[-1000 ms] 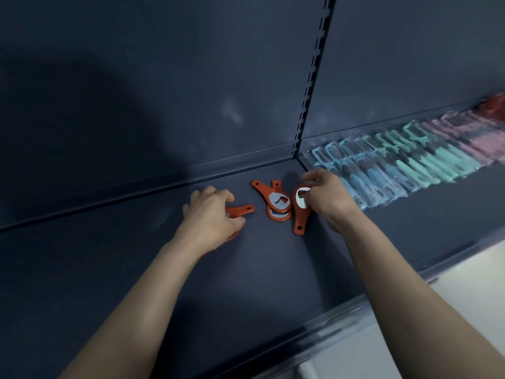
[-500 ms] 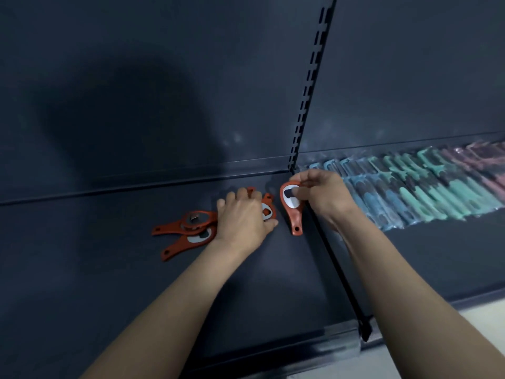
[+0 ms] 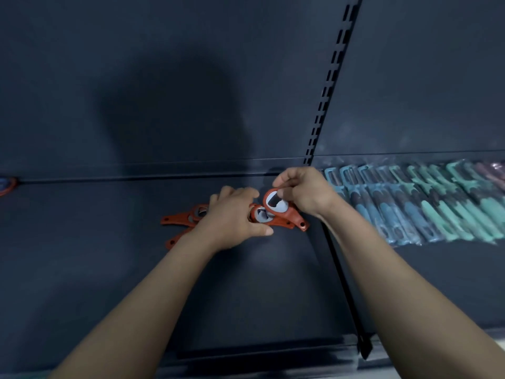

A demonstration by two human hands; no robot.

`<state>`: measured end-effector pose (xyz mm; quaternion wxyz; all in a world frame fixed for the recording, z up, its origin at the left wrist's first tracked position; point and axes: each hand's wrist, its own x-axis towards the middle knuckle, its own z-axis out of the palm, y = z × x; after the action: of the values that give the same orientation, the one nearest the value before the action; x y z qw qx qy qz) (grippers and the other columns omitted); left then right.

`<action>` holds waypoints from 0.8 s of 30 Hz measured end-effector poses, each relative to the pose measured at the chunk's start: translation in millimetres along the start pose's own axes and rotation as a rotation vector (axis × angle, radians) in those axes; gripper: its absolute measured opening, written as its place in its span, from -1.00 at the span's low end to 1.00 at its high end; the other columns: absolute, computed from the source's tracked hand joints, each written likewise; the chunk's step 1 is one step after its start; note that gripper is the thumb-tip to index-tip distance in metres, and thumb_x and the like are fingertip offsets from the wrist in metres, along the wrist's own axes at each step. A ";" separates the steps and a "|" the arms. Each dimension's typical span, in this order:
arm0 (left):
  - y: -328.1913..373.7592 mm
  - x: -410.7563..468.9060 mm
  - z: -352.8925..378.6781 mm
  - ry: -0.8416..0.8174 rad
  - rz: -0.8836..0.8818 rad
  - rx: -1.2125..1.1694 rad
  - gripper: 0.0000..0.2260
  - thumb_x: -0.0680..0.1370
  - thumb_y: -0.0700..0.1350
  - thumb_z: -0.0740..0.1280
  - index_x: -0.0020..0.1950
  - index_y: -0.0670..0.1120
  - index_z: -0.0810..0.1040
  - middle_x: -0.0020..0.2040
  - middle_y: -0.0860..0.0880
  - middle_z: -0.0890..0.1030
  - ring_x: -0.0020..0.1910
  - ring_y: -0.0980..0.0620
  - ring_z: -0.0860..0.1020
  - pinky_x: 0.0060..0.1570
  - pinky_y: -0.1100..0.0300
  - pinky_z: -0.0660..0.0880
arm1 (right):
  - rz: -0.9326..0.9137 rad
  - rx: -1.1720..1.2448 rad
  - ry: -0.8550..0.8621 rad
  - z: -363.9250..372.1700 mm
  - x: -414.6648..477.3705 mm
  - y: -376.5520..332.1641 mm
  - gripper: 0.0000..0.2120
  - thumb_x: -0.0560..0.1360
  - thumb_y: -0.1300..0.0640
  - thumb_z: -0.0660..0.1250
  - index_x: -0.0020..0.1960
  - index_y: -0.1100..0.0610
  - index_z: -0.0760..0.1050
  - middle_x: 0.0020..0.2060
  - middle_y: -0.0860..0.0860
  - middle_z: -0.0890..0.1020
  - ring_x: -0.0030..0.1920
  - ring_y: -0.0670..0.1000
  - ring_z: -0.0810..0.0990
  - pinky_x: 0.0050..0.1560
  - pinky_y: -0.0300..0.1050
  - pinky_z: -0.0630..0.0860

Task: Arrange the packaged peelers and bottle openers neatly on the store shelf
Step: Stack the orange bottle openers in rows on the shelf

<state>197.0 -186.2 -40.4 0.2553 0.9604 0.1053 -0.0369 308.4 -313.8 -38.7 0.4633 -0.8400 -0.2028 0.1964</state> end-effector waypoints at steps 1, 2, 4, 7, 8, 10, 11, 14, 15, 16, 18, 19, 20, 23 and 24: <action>-2.6 3.7 2.7 0.002 0.024 0.026 -0.45 0.41 0.09 0.43 0.33 0.01 0.33 0.22 0.04 0.40 0.28 -0.02 0.27 0.22 0.14 0.15 | -0.010 -0.015 -0.020 0.8 0.2 -0.5 -0.75 0.44 0.42 0.33 -0.25 0.09 0.51 -0.29 0.06 0.59 -0.29 -0.04 0.54 -0.14 -0.16 0.52; -6.4 8.0 5.1 0.005 0.036 0.016 -0.47 0.42 0.04 0.43 0.33 -0.01 0.34 0.22 0.03 0.44 0.27 -0.01 0.31 0.23 0.15 0.14 | -0.018 -0.025 -0.044 1.5 0.1 -1.0 -0.77 0.44 0.42 0.33 -0.23 0.11 0.52 -0.26 0.10 0.61 -0.28 -0.03 0.55 -0.13 -0.16 0.52; -12.8 13.5 6.8 0.002 0.036 -0.074 -0.45 0.44 -0.10 0.42 0.37 -0.02 0.29 0.23 0.02 0.48 0.26 0.02 0.37 0.29 0.20 0.14 | -0.024 -0.054 -0.079 4.2 -0.7 -0.4 -0.82 0.44 0.41 0.34 -0.15 0.15 0.55 -0.21 0.11 0.62 -0.29 -0.06 0.54 -0.20 -0.27 0.50; -19.6 14.0 5.1 0.020 0.051 -0.189 -0.43 0.44 -0.24 0.39 0.39 -0.01 0.27 0.21 0.05 0.49 0.24 0.06 0.43 0.32 0.20 0.25 | -0.034 -0.068 -0.056 10.5 -2.9 1.8 -0.83 0.44 0.40 0.35 -0.03 0.21 0.57 -0.17 0.07 0.61 -0.24 -0.09 0.55 -0.23 -0.42 0.46; -21.6 12.7 3.6 0.035 0.047 -0.205 -0.43 0.44 -0.25 0.39 0.39 0.00 0.27 0.22 0.06 0.47 0.24 0.08 0.43 0.30 0.23 0.26 | -0.036 -0.063 -0.027 11.9 -4.1 2.3 -0.83 0.44 0.38 0.37 0.00 0.22 0.57 -0.14 0.06 0.60 -0.17 -0.07 0.56 -0.19 -0.41 0.46; -25.7 9.7 -1.0 0.083 0.044 -0.156 -0.46 0.46 -0.23 0.38 0.39 0.00 0.28 0.28 0.05 0.43 0.27 0.08 0.39 0.31 0.22 0.22 | -0.013 -0.118 0.017 11.8 -8.5 1.1 -0.80 0.44 0.24 0.43 0.06 0.19 0.56 -0.08 0.04 0.60 -0.10 -0.05 0.56 -0.12 -0.30 0.48; -27.7 7.8 -3.8 0.108 0.048 -0.089 -0.49 0.48 -0.20 0.37 0.39 -0.01 0.30 0.31 0.04 0.41 0.30 0.06 0.36 0.32 0.18 0.18 | 0.010 -0.190 0.019 11.0 -11.3 -0.4 -0.73 0.41 0.12 0.47 0.08 0.17 0.56 -0.05 0.04 0.61 -0.08 -0.04 0.57 -0.08 -0.25 0.48; -33.4 0.6 -13.6 0.130 0.024 0.090 -0.55 0.50 -0.05 0.36 0.36 -0.02 0.34 0.32 0.00 0.38 0.32 0.00 0.31 0.30 0.12 0.15 | 0.092 -0.484 -0.069 11.5 -21.5 -8.8 -0.43 0.29 -0.18 0.50 0.14 0.16 0.51 0.04 0.06 0.57 0.06 0.04 0.54 0.04 -0.12 0.49; -35.7 -2.4 -16.4 0.122 -0.003 0.125 -0.53 0.48 0.01 0.37 0.34 -0.02 0.34 0.31 0.00 0.38 0.31 -0.01 0.31 0.28 0.11 0.16 | 0.113 -0.583 -0.101 14.2 -25.2 -12.1 -0.38 0.27 -0.20 0.50 0.16 0.16 0.48 0.08 0.08 0.53 0.12 0.08 0.50 0.06 -0.11 0.46; -38.1 -5.5 -18.8 0.108 -0.030 0.159 -0.51 0.46 0.05 0.38 0.33 -0.02 0.34 0.28 -0.01 0.38 0.29 -0.02 0.32 0.25 0.10 0.18 | 0.127 -0.669 -0.119 17.7 -28.1 -14.4 -0.38 0.28 -0.18 0.50 0.18 0.16 0.45 0.12 0.09 0.48 0.16 0.11 0.46 0.06 -0.12 0.41; -43.4 -11.9 -22.6 0.071 -0.072 0.220 -0.49 0.43 0.09 0.40 0.30 -0.03 0.36 0.23 -0.02 0.40 0.24 -0.05 0.35 0.20 0.09 0.23 | 0.140 -0.765 -0.102 24.3 -32.4 -16.1 -0.44 0.32 -0.08 0.50 0.19 0.19 0.44 0.15 0.13 0.46 0.20 0.16 0.43 0.03 -0.13 0.37; -46.0 -15.0 -23.6 0.060 -0.084 0.229 -0.53 0.43 0.07 0.40 0.26 -0.04 0.38 0.19 -0.03 0.41 0.20 -0.06 0.36 0.17 0.08 0.26 | 0.143 -0.775 -0.064 27.3 -33.5 -15.7 -0.51 0.36 -0.02 0.48 0.17 0.20 0.46 0.15 0.16 0.49 0.18 0.17 0.46 -0.01 -0.14 0.37; -48.3 -17.7 -23.8 0.057 -0.087 0.223 -0.58 0.43 0.04 0.40 0.22 -0.06 0.42 0.14 -0.04 0.42 0.16 -0.06 0.37 0.14 0.09 0.30 | 0.147 -0.769 -0.018 29.8 -35.1 -15.7 -0.60 0.40 0.04 0.44 0.13 0.22 0.48 0.12 0.18 0.53 0.14 0.19 0.50 -0.06 -0.15 0.38; -54.1 -20.9 -21.2 0.077 -0.068 0.168 -0.69 0.45 -0.06 0.40 0.15 -0.11 0.49 0.06 -0.05 0.43 0.11 -0.05 0.36 0.10 0.13 0.35 | 0.178 -0.723 0.126 36.9 -38.6 -14.6 -0.76 0.47 0.14 0.36 0.06 0.25 0.50 0.07 0.21 0.58 0.07 0.22 0.56 -0.15 -0.13 0.39; -54.5 -21.2 -20.4 0.085 -0.060 0.155 -0.70 0.46 -0.07 0.40 0.14 -0.12 0.49 0.06 -0.05 0.43 0.11 -0.05 0.35 0.10 0.13 0.34 | 0.187 -0.711 0.160 38.8 -39.9 -14.4 -0.75 0.48 0.13 0.36 0.07 0.25 0.50 0.06 0.21 0.58 0.08 0.23 0.55 -0.16 -0.13 0.37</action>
<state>164.6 -133.7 -46.4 0.1742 0.9744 0.1417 -0.0116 252.5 -300.5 -39.8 0.1372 -0.9760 -0.1438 0.0888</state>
